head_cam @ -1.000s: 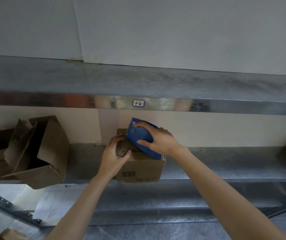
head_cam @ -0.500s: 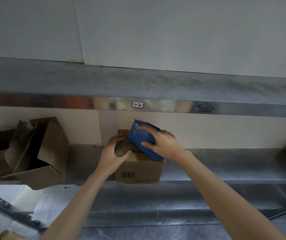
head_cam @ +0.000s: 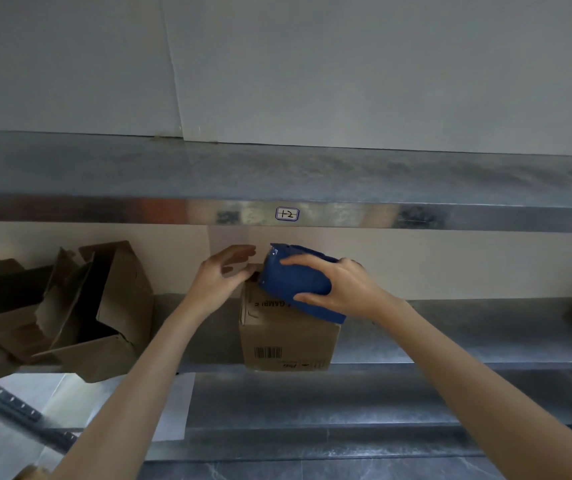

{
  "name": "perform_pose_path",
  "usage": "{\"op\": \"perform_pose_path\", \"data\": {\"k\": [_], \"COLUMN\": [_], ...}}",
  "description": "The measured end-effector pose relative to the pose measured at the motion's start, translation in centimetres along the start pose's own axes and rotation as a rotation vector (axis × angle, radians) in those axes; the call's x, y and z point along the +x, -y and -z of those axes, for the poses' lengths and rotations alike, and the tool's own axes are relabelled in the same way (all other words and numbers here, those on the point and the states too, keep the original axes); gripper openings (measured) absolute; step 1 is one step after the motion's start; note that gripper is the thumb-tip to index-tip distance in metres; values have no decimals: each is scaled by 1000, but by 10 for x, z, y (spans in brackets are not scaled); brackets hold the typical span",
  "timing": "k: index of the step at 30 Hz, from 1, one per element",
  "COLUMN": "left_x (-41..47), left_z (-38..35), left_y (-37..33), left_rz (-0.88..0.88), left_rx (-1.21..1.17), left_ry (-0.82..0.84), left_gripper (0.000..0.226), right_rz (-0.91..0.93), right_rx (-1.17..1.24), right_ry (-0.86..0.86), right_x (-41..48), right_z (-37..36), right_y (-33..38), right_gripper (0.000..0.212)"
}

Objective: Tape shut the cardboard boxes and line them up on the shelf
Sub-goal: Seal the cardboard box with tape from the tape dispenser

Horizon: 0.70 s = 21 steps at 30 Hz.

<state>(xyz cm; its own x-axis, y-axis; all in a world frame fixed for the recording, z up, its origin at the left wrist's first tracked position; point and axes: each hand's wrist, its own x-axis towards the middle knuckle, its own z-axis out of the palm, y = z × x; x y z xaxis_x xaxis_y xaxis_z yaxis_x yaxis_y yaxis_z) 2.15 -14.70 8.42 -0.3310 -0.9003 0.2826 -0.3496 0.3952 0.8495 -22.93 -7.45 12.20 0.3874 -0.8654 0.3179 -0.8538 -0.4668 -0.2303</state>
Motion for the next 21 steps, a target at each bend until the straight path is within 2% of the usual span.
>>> {"op": "perform_pose_path", "data": {"k": [6,9,14,21], "left_x": [4,1,-3,-2], "left_z": [-2,-5,-6,-9], "left_y": [-12,-18,-25,-22], "left_rz": [-27,-32,-32,-5], "left_rx": [-65,-112,-134,-83], "left_ry": [162,206,214,144], "left_gripper": [43,38,32,16], "right_rz": [50,55,60,78], "right_rx": [-12,-23,-53,-69], "right_ry": [59,53,34,75], "right_x": [-7,-10,-16,-15], "right_z": [8,10,11,10], "right_y": [9,12,15,19], "right_gripper": [56,57,57,57]}}
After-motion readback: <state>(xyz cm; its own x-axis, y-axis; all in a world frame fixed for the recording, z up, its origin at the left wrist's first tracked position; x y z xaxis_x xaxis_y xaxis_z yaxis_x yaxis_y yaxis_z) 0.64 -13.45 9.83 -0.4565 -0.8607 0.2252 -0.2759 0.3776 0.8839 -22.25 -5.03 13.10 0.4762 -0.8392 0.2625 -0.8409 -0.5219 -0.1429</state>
